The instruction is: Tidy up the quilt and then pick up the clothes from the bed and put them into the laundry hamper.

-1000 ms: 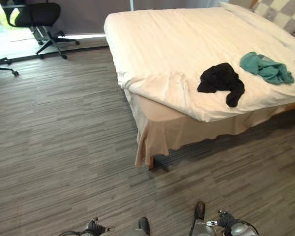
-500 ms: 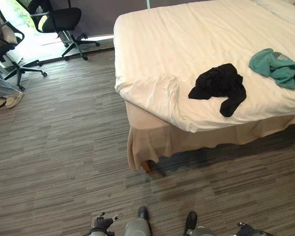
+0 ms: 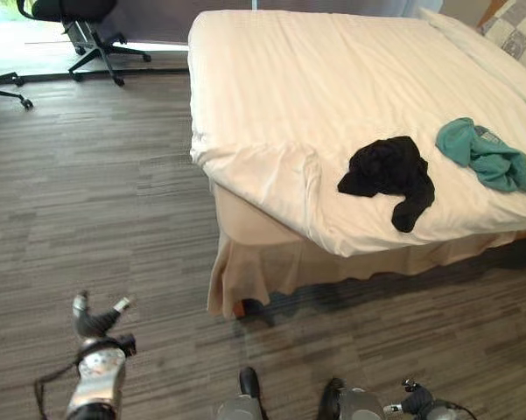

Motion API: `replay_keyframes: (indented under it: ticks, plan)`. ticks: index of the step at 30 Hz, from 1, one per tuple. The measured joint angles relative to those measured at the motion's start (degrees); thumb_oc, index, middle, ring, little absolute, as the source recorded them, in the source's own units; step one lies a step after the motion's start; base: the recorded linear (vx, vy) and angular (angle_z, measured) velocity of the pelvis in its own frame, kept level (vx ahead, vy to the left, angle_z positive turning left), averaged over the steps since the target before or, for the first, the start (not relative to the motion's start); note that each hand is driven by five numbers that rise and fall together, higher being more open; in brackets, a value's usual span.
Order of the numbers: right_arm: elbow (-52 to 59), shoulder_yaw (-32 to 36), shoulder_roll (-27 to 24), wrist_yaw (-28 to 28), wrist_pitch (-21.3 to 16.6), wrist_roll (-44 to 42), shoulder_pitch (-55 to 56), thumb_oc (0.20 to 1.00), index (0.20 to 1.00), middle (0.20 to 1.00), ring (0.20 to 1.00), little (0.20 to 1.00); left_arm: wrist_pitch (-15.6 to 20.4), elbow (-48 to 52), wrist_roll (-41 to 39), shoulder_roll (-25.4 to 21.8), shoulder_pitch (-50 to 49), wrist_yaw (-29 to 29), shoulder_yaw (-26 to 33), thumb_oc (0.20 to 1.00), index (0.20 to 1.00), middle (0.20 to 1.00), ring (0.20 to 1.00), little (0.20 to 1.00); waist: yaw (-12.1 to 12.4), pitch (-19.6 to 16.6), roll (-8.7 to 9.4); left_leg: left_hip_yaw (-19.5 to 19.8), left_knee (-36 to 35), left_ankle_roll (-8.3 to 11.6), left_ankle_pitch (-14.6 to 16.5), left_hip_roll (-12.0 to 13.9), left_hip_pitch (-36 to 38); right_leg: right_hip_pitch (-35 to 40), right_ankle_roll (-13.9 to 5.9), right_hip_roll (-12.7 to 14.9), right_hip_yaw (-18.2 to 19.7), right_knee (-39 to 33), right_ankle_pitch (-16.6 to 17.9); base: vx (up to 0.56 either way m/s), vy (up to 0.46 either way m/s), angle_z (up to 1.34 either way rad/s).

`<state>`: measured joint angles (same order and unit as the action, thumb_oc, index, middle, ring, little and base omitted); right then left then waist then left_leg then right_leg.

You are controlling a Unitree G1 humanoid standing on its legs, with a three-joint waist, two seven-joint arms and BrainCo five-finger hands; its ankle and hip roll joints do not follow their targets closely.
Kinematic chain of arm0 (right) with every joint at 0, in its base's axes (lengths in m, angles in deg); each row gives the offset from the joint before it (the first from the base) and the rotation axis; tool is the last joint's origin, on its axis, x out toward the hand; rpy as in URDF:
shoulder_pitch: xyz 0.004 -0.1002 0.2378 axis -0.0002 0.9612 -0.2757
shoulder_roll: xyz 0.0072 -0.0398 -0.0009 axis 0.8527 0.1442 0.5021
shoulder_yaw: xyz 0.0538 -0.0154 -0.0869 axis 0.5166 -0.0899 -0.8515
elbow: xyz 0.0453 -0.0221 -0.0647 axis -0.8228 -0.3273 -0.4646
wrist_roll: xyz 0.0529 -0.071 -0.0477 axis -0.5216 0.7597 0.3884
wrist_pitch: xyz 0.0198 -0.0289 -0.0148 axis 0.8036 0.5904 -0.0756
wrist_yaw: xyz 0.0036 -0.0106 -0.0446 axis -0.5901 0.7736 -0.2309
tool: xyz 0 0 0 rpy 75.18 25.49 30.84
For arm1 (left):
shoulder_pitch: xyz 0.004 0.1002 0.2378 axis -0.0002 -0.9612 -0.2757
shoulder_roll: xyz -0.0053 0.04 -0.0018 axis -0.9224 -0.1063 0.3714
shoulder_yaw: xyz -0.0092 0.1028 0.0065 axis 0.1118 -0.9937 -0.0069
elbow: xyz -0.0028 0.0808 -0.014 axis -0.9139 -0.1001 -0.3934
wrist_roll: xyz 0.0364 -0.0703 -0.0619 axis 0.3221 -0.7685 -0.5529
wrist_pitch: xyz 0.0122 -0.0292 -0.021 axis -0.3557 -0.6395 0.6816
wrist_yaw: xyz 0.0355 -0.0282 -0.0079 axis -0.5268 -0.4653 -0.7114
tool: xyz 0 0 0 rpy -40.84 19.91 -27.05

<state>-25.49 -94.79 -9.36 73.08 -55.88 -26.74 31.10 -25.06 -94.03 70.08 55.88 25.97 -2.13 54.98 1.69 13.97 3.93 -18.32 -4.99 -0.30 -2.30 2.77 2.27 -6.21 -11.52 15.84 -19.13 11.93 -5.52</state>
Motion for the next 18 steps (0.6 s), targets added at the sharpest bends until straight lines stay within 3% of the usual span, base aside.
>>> replay_keyframes:
  ticks: [1,2,4,5,6,8,9,11,13,14,15,17,18]
  plan:
    - [-0.13,0.09,0.02,-0.20,-0.03,-0.54,1.39,1.000,1.000,1.000,1.000,1.000,0.74,3.37,0.82,-1.98,1.92,-1.11,-0.53,1.000,1.000,1.000,1.000,1.000,-0.88,0.27,-0.29,2.56,0.04,-0.67,-0.20,-0.05,-0.24,2.33,-1.07,-0.86,3.62,-8.52,1.77,0.24,-0.139,0.93]
    - [-0.13,1.06,0.47,-0.40,0.05,-1.73,3.34,1.000,1.000,1.000,1.000,1.000,0.45,7.42,2.17,-4.23,3.84,-1.41,-1.38,1.000,1.000,1.000,1.000,1.000,-1.17,0.19,0.10,4.54,0.23,-0.67,-0.34,-0.25,-0.30,4.00,-0.89,-1.77,7.65,-14.99,4.34,0.24,-0.143,1.00]
    - [-0.73,1.71,1.07,-0.60,0.30,-2.05,4.18,1.000,1.000,1.000,1.000,1.000,0.86,10.81,5.20,-7.01,4.62,-1.84,-1.59,1.000,1.000,1.000,1.000,1.000,-1.52,0.16,0.98,5.00,0.15,0.85,-0.78,-0.68,0.28,4.89,0.26,-1.62,8.37,-16.94,8.11,0.17,-0.136,0.52]
    - [-1.16,1.73,0.87,-1.07,0.59,-2.05,4.47,1.000,1.000,1.000,1.000,1.000,0.62,12.19,8.11,-8.56,4.28,-1.85,-1.79,1.000,1.000,1.000,1.000,1.000,-1.84,-0.05,1.10,4.91,0.02,2.07,-0.20,-0.42,1.39,5.49,0.26,-1.89,8.19,-16.99,13.51,0.11,-0.105,0.09]
    - [-1.24,1.67,0.40,-1.31,0.63,-2.04,4.84,1.000,1.000,1.000,1.000,1.000,0.62,12.88,9.55,-8.78,4.34,-2.00,-1.81,1.000,1.000,1.000,1.000,1.000,-1.59,-0.11,0.71,4.50,-0.01,2.82,0.24,0.24,2.04,5.53,1.12,-2.54,8.13,-17.00,14.56,0.08,-0.100,-0.09]
    - [-0.99,1.56,-2.33,-2.16,0.36,-1.95,4.10,1.000,1.000,1.000,1.000,1.000,0.50,13.82,14.00,-9.97,6.72,-2.38,-4.66,1.000,1.000,1.000,1.000,1.000,-1.83,-0.11,-3.87,4.18,0.26,4.42,-0.18,2.92,1.31,5.07,2.31,-5.51,7.93,-16.70,14.69,-0.05,-0.081,-0.15]
    - [-1.00,1.40,-3.21,-2.23,0.37,-1.94,3.59,1.000,1.000,1.000,1.000,1.000,0.22,13.81,15.14,-10.04,8.75,-2.32,-5.77,1.000,1.000,1.000,1.000,1.000,-2.04,-0.23,-4.71,3.66,0.26,4.95,-0.61,3.48,0.54,4.32,2.50,-6.06,7.89,-16.66,14.83,-0.15,-0.073,-0.04]
    - [-1.02,0.74,-5.14,-2.15,0.30,-1.90,1.38,1.000,1.000,1.000,1.000,1.000,-0.46,13.65,18.00,-12.52,16.61,-2.77,-13.40,1.000,1.000,1.000,1.000,1.000,-3.05,-0.07,-5.95,3.00,0.37,5.60,-1.29,4.65,-2.07,1.96,2.91,-7.14,7.60,-16.65,15.12,-0.15,-0.072,0.01]
    - [-0.87,0.28,-6.00,-2.00,-0.01,-1.93,-1.25,1.000,1.000,1.000,1.000,1.000,-0.72,13.30,21.17,-14.30,24.49,-2.51,-18.93,1.000,1.000,1.000,1.000,1.000,-3.95,0.80,-5.51,2.46,0.40,6.07,-1.92,5.10,-4.55,-1.18,3.56,-7.92,7.64,-16.63,15.62,-0.12,-0.085,-0.14]
    - [-0.90,-1.24,-6.59,-1.42,-0.12,-2.01,-4.03,1.000,1.000,1.000,1.000,1.000,-2.19,9.44,23.49,-14.53,36.33,-3.02,-26.97,1.000,1.000,1.000,1.000,1.000,-4.91,1.75,-4.76,1.77,0.47,6.00,-2.79,5.21,-8.10,-5.01,3.74,-8.03,8.15,-16.63,15.81,-0.11,-0.084,-0.23]
    - [-1.06,-1.44,-6.48,-1.27,-0.10,-2.01,-6.09,1.000,1.000,1.000,1.000,1.000,-2.42,6.59,24.72,-14.78,43.05,-3.05,-31.38,1.000,1.000,1.000,1.000,1.000,-4.81,3.64,-4.38,1.55,0.45,6.00,-3.29,5.19,-8.86,-5.91,3.88,-7.92,8.52,-16.62,16.21,-0.09,-0.066,-0.23]
    - [-0.97,-1.46,-6.16,-1.12,-0.16,-2.06,-8.77,1.000,1.000,1.000,1.000,1.000,-2.78,4.66,26.04,-14.90,48.88,-2.90,-35.09,1.000,1.000,1.000,1.000,1.000,-7.36,6.48,-3.37,0.90,0.40,5.99,-3.59,5.28,-9.29,-6.86,4.12,-8.03,8.95,-16.63,16.80,-0.08,-0.043,-0.22]
    - [-0.64,-2.61,-6.39,-0.58,-0.54,-2.29,-9.24,1.000,1.000,1.000,1.000,1.000,-3.72,-0.27,29.38,-15.09,55.99,-2.78,-44.50,1.000,1.000,1.000,1.000,1.000,-8.60,7.93,-3.19,-0.12,0.39,6.05,-3.57,5.35,-10.08,-8.40,3.96,-8.04,9.36,-16.63,16.98,-0.08,-0.032,-0.35]
